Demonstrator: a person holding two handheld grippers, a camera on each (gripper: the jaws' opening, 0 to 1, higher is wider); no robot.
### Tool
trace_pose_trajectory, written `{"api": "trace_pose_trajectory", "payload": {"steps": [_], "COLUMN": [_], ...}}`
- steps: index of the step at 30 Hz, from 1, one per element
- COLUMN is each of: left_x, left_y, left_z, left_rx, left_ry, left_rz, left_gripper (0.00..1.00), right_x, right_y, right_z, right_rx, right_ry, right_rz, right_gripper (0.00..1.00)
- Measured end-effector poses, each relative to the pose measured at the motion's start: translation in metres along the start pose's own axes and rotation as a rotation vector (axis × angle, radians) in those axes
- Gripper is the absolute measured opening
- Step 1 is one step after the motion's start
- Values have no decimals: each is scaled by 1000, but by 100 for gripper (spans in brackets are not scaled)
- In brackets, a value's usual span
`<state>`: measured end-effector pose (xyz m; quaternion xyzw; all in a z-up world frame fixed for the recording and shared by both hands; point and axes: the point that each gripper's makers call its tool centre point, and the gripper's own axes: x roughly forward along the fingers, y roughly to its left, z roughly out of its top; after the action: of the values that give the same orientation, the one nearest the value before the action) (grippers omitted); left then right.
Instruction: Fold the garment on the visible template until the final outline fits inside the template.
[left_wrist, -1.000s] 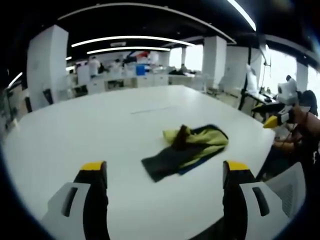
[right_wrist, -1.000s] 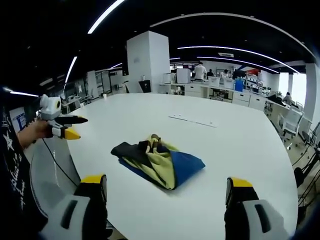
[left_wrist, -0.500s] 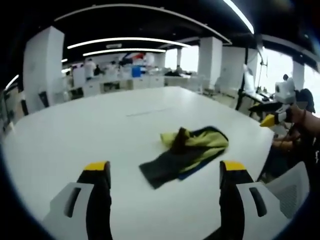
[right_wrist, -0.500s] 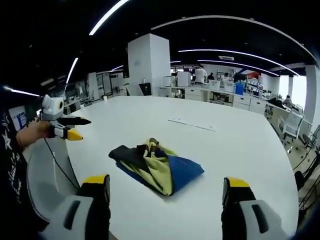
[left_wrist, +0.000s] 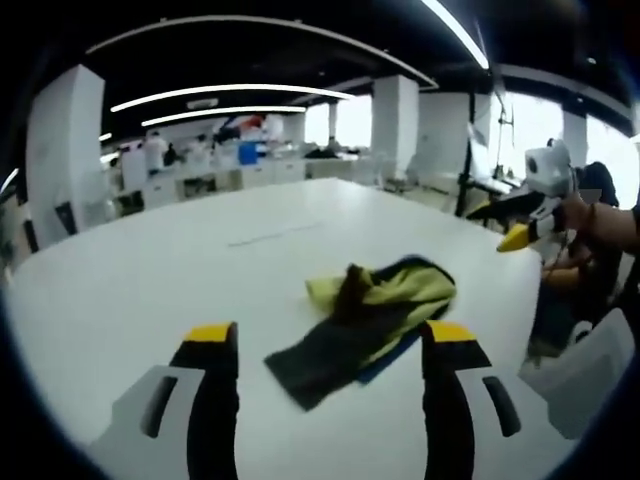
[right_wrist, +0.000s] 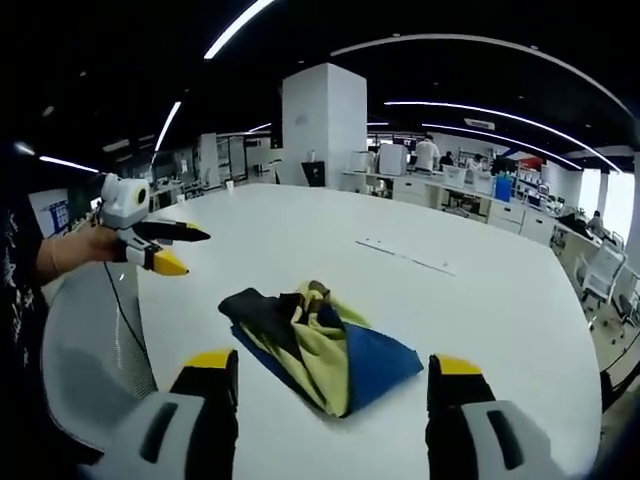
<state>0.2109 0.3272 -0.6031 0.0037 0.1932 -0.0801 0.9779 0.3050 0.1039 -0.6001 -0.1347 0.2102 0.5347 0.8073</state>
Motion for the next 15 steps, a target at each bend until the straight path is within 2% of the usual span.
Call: {"api": "trace_pose_trajectory", "payload": {"steps": [10, 15], "left_x": [34, 49], "left_y": [-7, -5], "left_z": [-13, -22], "left_rx": [22, 33], "left_ry": [65, 99], "left_rz": [-75, -87], "left_gripper": [62, 60], "right_x": [29, 42], "right_y": [-2, -8], "right_z": [-2, -5], "right_rx": [-5, 12], "right_ry": [28, 59], "right_rz": [47, 56], "right_gripper": [67, 57]}}
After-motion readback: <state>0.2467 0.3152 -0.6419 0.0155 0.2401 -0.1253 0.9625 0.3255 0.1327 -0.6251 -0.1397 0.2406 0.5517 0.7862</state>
